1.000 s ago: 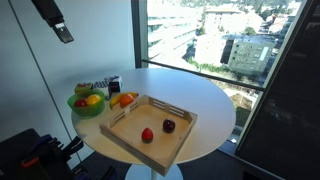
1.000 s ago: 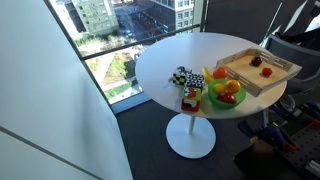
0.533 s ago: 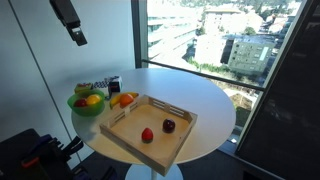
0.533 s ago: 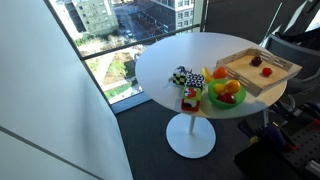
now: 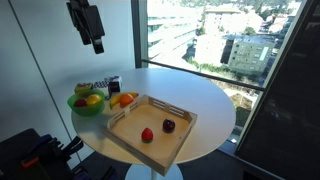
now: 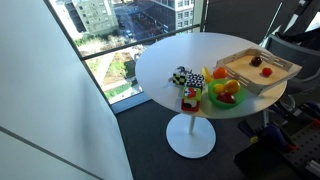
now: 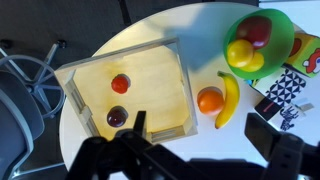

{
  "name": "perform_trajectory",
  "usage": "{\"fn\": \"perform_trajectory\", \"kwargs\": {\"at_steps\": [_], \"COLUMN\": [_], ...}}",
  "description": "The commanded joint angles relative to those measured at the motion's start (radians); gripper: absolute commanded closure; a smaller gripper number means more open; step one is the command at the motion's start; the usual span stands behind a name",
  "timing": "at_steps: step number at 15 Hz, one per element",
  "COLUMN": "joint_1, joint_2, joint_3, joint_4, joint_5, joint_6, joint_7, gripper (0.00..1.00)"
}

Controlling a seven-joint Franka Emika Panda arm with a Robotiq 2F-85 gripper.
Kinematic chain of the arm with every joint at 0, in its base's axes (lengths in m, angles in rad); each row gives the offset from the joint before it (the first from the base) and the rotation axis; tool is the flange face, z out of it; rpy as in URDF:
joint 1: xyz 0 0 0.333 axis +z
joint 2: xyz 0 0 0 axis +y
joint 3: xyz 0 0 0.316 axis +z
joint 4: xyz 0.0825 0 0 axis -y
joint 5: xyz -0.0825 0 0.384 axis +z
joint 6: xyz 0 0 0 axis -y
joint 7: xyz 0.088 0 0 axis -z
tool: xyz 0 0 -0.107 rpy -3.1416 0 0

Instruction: Put the strawberry into the green bowl

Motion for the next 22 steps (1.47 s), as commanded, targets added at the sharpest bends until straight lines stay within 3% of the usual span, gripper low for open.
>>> {"fn": "perform_trajectory", "kwargs": {"at_steps": [1, 9, 22], "joint_1": [0.014, -0.012, -0.023], "joint_2": [0.105, 0.227, 0.234], "joint_3": [-0.031, -0.040, -0.038], "joint_4": [0.083, 0.152, 0.145], "joint_5": [0.006, -0.046, -0.034], "joint_6": [-0.029, 0.002, 0.008], "joint_7": [-0.108, -0.192, -0.161], "gripper": [0.00, 0.00, 0.00]}}
